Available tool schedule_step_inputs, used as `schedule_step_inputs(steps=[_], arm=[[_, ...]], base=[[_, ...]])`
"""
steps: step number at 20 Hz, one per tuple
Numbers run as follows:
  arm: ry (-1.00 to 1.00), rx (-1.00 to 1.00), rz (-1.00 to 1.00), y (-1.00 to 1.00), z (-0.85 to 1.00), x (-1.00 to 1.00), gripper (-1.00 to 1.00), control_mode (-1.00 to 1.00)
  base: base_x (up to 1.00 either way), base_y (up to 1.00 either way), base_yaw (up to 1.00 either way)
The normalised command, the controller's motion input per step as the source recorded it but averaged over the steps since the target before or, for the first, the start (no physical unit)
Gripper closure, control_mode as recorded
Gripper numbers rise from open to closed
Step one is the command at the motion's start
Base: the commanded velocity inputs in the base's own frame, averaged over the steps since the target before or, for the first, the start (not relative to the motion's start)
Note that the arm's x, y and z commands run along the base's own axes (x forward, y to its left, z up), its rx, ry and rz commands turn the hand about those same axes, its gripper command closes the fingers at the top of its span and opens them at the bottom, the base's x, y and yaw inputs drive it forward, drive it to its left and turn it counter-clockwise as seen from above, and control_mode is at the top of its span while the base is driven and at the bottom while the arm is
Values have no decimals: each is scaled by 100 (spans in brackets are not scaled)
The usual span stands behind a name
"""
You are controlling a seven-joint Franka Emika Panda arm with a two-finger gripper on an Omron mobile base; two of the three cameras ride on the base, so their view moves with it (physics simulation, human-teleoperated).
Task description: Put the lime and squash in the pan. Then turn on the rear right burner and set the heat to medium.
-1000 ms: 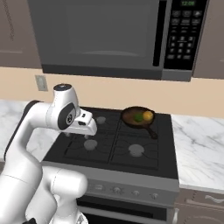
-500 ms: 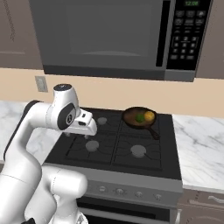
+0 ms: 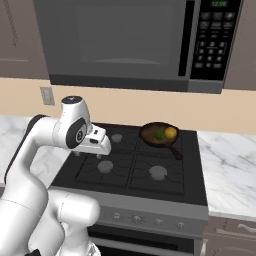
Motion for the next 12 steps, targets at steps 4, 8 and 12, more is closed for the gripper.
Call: schedule_step_inputs(steps=[4, 8, 12], arm=[[0, 0, 0, 0, 0, 0, -100, 100], [0, 0, 0, 0, 0, 0, -100, 100], [0, 0, 0, 0, 0, 0, -100, 100]], base=[[0, 0, 0], [0, 0, 0], [0, 0, 0]])
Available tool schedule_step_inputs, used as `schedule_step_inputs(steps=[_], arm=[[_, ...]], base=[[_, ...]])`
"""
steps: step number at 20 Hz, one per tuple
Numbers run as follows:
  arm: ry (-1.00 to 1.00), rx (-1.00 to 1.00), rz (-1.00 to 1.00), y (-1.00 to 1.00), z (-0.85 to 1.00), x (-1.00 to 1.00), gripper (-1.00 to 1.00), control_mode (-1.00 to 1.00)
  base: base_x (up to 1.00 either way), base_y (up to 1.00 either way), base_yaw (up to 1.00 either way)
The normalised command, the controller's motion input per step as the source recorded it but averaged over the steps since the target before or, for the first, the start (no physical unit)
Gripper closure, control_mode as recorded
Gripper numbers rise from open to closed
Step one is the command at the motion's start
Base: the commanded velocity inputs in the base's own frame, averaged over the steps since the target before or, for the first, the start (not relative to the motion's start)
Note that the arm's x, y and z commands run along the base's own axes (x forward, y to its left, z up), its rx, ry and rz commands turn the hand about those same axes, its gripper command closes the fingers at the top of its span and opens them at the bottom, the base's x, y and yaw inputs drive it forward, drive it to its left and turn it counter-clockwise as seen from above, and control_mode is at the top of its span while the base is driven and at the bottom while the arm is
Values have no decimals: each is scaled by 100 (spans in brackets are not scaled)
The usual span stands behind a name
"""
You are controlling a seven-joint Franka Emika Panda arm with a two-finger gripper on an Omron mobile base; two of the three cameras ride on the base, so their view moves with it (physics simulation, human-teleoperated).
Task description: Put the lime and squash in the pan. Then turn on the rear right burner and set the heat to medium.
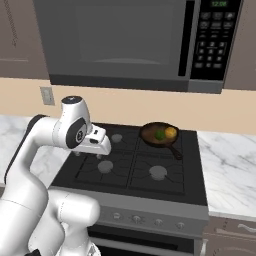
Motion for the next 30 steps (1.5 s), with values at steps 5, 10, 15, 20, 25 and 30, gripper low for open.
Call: schedule_step_inputs(steps=[5, 10, 15, 20, 25, 30], arm=[[0, 0, 0, -1, 0, 0, -100, -100], [0, 1, -3, -87, 0, 0, -100, -100], [0, 7, -5, -100, 0, -19, -100, -100], [0, 4, -11, -84, -2, -58, -100, -100], [-1, 2, -12, -35, -6, -48, -100, -100], [-26, 0, -9, -35, 0, -92, -100, -100]], base=[[0, 0, 0], [0, 0, 0], [0, 0, 0], [0, 0, 0], [0, 0, 0], [0, 0, 0]])
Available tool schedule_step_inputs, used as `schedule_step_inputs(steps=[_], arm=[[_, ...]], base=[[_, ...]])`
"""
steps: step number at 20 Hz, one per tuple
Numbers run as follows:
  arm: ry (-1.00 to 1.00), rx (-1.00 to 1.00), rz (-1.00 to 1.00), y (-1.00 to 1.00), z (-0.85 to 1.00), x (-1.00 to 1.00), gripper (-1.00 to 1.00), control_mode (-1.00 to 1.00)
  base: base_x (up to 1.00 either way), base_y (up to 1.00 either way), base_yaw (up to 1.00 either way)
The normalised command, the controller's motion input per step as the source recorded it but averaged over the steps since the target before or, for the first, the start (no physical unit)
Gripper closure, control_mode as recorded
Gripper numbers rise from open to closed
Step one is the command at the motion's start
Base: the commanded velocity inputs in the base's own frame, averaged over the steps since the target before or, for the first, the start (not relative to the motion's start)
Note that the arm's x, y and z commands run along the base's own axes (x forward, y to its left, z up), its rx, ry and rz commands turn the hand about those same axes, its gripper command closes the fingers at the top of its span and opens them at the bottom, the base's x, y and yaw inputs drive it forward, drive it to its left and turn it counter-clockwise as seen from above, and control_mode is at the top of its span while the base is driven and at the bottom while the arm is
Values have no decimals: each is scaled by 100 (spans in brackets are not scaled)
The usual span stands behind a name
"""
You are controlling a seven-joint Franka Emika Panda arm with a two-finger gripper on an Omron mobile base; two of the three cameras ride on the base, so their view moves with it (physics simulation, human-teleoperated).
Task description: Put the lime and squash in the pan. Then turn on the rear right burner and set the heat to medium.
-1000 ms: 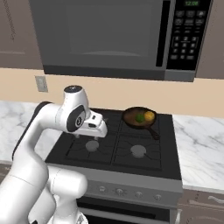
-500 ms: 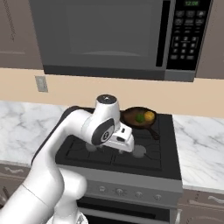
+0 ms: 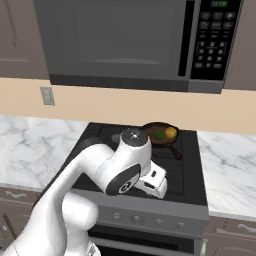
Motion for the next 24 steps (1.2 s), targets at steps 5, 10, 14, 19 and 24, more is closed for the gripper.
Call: schedule_step_inputs(steps=[5, 10, 14, 19, 24], arm=[[-38, -2, -3, -16, 0, -69, -100, -100], [-36, -6, 0, -1, -14, -4, -100, -100], [-31, -7, -2, 0, -26, 0, -100, -100], [-28, -8, -1, 0, -28, 0, -100, -100], [-28, -10, 0, 19, -30, 0, -100, -100]], base=[[0, 0, 0], [0, 0, 0], [0, 0, 0], [0, 0, 0], [0, 0, 0]])
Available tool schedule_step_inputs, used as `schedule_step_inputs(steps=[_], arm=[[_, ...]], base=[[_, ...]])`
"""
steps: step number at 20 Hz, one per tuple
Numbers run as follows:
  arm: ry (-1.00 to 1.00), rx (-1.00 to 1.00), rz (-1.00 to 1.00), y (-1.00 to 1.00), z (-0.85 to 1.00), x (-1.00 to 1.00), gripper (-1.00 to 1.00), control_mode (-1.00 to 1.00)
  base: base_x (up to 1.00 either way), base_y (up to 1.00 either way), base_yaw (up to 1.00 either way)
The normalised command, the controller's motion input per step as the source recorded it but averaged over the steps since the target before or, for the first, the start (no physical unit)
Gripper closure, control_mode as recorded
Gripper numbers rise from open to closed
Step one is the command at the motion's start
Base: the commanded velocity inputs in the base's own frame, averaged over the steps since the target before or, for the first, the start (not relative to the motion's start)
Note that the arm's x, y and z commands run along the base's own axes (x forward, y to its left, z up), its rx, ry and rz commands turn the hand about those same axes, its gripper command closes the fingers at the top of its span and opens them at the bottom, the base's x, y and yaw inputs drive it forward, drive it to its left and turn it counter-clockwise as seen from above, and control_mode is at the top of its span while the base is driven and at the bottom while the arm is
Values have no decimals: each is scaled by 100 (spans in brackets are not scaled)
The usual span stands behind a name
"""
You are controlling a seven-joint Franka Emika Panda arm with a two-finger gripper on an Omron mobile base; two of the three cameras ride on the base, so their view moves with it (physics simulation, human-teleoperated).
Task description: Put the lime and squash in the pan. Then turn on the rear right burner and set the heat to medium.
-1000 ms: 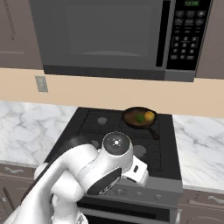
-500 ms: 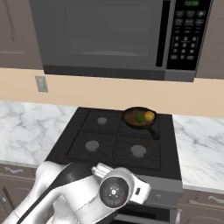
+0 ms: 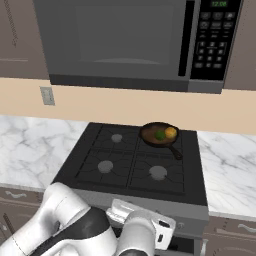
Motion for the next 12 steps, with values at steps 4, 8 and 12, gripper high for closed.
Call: schedule_step_inputs(steps=[4, 8, 12], arm=[[-23, -11, 0, 23, -34, 0, -100, -100], [-19, -12, 0, 16, -43, 0, -100, -100], [-21, -12, 0, 10, -41, 0, -100, -100]], base=[[0, 0, 0], [0, 0, 0], [0, 0, 0]])
